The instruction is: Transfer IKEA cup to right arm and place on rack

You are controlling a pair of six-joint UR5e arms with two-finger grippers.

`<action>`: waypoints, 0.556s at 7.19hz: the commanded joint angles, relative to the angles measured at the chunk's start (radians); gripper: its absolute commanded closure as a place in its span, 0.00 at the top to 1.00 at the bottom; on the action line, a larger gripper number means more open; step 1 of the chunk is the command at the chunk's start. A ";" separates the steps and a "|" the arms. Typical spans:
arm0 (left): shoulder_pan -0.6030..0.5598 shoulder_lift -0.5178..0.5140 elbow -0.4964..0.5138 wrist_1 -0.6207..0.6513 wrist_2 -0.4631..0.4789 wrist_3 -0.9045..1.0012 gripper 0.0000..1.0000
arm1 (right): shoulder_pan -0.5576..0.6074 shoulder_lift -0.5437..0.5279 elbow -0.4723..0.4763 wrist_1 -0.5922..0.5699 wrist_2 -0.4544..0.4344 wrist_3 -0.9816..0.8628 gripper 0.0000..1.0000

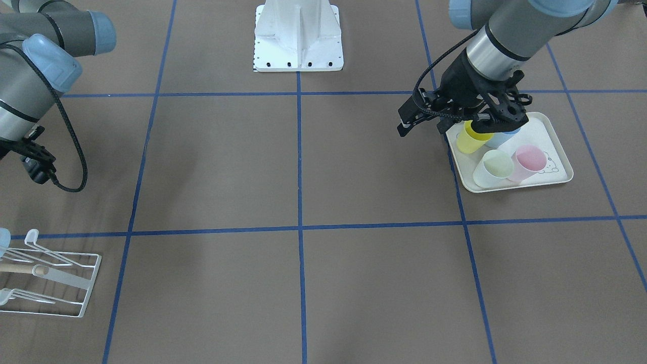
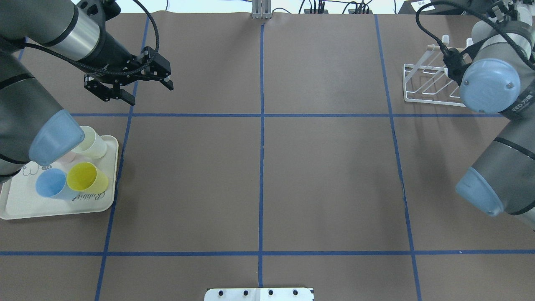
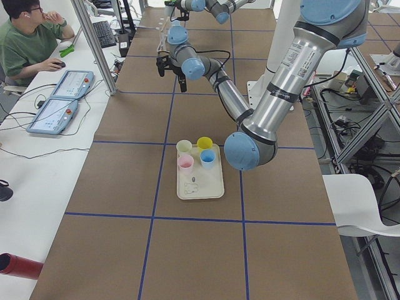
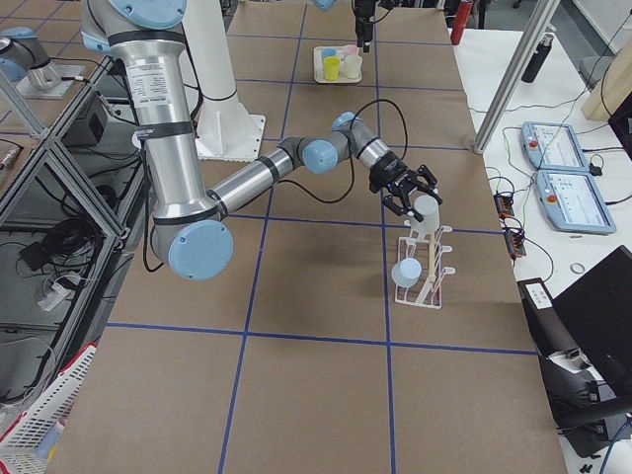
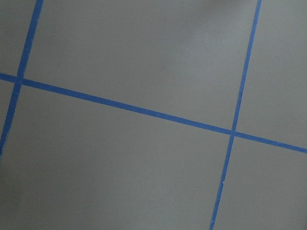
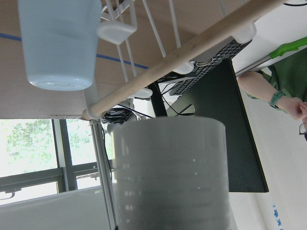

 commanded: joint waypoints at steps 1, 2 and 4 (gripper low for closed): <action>0.002 -0.001 -0.005 -0.003 0.000 -0.035 1.00 | -0.001 -0.009 -0.016 0.001 0.067 -0.008 0.22; 0.002 -0.001 -0.005 -0.004 -0.002 -0.035 1.00 | -0.001 -0.006 -0.014 0.004 0.107 0.009 0.22; 0.002 0.001 -0.005 -0.006 -0.003 -0.035 1.00 | -0.002 -0.004 -0.022 0.005 0.125 0.013 0.23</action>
